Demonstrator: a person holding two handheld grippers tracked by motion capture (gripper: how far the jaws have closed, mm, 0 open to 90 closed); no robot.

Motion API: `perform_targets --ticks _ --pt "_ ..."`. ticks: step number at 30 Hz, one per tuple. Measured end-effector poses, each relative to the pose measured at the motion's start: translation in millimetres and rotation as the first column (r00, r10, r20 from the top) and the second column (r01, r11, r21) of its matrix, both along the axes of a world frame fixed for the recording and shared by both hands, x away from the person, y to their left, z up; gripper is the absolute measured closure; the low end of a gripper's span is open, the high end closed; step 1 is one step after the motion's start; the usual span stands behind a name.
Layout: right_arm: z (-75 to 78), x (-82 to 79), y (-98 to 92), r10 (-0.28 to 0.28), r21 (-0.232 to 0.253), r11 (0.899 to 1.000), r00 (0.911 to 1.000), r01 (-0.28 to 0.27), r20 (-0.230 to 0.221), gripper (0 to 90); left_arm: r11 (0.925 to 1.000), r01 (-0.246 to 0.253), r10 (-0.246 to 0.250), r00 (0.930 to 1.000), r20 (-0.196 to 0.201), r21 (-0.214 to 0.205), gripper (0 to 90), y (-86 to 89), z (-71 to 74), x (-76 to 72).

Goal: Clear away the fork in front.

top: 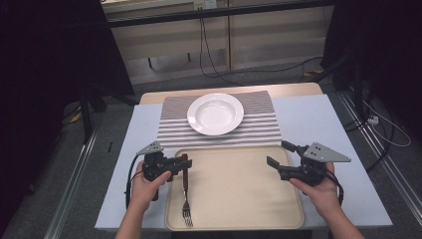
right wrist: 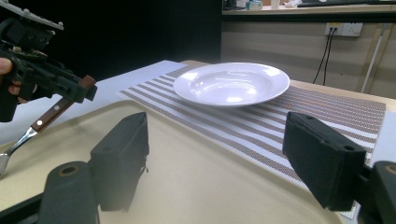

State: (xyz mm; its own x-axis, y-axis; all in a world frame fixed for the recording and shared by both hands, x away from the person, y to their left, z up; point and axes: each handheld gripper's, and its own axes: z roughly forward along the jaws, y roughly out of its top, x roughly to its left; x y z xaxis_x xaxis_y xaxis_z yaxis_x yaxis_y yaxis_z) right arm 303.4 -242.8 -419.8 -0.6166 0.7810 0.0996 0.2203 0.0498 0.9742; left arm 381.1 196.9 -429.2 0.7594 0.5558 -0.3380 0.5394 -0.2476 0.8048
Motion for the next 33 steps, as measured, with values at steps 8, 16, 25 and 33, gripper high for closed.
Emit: perform_targets --ticks 8,16,25,33 --pt "-2.7 1.1 3.8 0.016 0.008 1.000 0.9998 -0.015 -0.012 22.9 0.9994 -0.015 0.015 0.9998 0.010 0.030 61.8 3.2 -10.0 0.3" --pt "-4.1 2.2 2.8 0.015 0.031 0.999 0.9996 -0.015 -0.023 23.1 0.9983 -0.020 0.019 0.9996 0.020 0.055 59.5 4.6 -12.6 1.0" --pt "-4.8 -0.7 0.4 0.016 0.039 0.999 0.9995 -0.015 -0.026 23.1 0.9931 -0.066 0.062 0.9971 0.045 0.097 52.8 4.2 -16.5 4.7" --pt "-3.1 -7.1 -6.2 0.004 0.038 0.999 0.9996 -0.003 -0.027 22.5 0.9910 -0.121 0.115 0.9885 0.098 0.057 44.0 11.1 -1.0 -6.2"
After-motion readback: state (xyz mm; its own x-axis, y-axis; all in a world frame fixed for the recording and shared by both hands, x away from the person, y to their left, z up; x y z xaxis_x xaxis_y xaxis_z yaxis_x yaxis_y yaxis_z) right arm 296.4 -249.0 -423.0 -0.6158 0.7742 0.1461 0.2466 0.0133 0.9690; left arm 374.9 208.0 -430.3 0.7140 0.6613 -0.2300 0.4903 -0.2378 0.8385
